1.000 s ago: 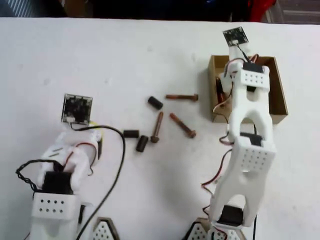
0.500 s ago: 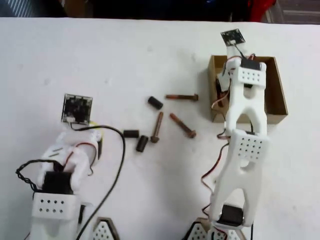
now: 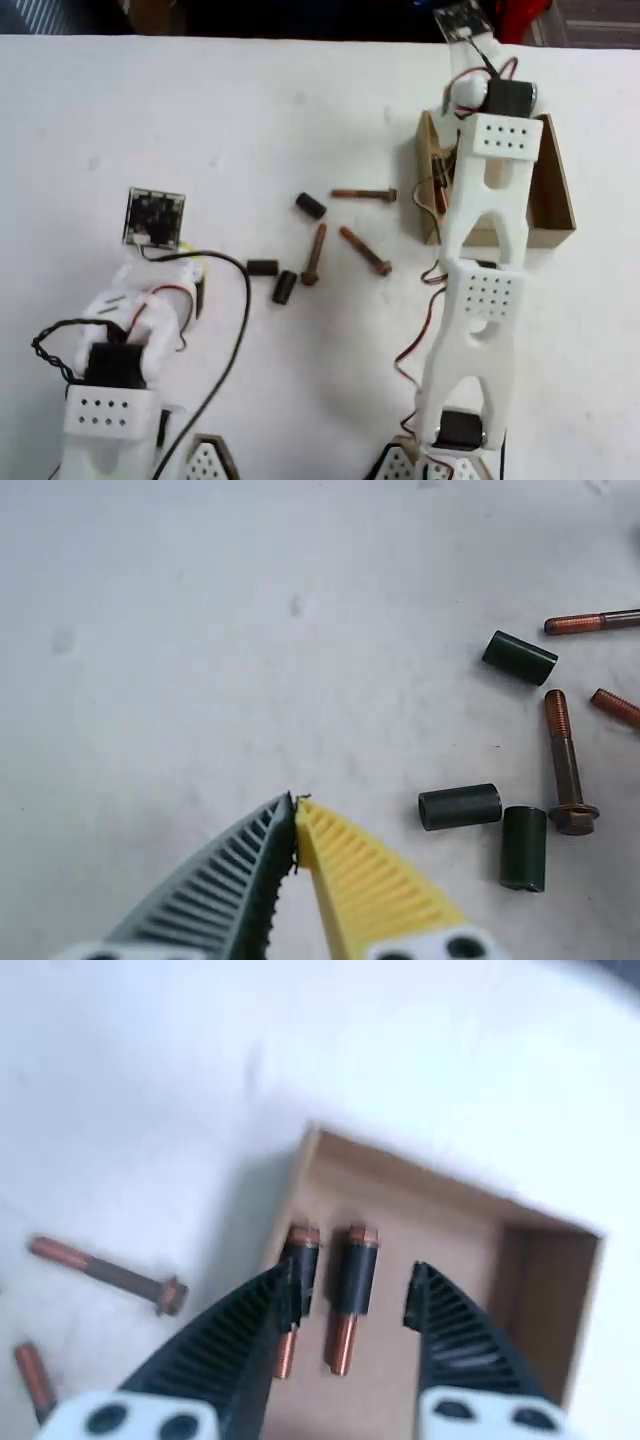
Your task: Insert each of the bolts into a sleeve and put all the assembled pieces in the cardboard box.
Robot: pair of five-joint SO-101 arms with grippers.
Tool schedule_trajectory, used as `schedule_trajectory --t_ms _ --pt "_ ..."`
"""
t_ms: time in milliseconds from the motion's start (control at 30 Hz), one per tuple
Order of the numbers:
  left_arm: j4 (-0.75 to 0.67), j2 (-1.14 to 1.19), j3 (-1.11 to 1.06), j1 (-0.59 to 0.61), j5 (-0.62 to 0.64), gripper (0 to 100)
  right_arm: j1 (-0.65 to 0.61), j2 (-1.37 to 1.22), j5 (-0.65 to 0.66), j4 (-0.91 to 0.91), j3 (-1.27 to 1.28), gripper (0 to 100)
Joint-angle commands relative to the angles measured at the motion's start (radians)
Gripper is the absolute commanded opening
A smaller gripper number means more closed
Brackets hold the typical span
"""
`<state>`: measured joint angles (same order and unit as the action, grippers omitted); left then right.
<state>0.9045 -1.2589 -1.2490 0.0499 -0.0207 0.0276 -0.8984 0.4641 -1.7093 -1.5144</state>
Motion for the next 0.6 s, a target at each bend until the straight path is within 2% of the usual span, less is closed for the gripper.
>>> schedule_trajectory --t_ms 0,267,567 --pt "-0.034 -0.007 0.003 0.002 -0.011 4 -0.053 0.036 0.011 -0.065 -0.153 10.8" --pt "-0.034 -0.007 0.003 0.002 -0.011 4 -0.081 0.206 0.011 -0.065 -0.051 8.7" --pt "-0.034 -0.007 0.003 0.002 -0.011 4 -0.076 0.564 0.011 -0.065 0.126 8.7"
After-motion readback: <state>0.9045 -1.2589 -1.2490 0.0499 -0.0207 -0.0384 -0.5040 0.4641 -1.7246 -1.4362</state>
